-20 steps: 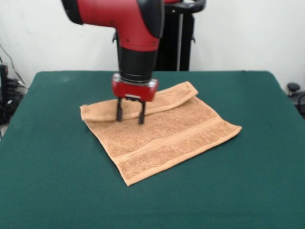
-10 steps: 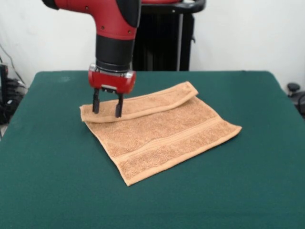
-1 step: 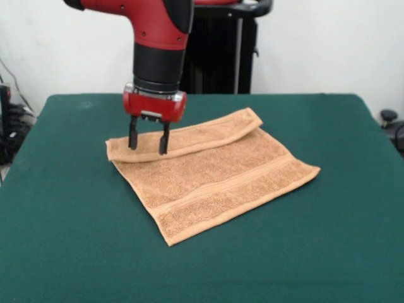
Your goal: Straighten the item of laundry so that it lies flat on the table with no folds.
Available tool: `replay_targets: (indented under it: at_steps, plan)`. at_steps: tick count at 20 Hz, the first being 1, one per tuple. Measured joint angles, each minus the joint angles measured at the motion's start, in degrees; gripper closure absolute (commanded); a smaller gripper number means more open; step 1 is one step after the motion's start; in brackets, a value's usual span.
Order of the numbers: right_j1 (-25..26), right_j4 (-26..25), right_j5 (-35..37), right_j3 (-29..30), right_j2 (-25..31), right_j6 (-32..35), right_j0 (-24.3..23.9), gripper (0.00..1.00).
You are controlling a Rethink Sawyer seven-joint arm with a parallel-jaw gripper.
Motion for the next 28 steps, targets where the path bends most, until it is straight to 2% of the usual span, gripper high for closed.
replay_targets:
  at_steps: [13,28]
  plan:
    - [-6.0,3.2,0.0,4.8,0.0,0.0,4.0,0.00]
    - [-6.6,9.7,0.0,5.2,-0.1,0.0,11.4,0.00]
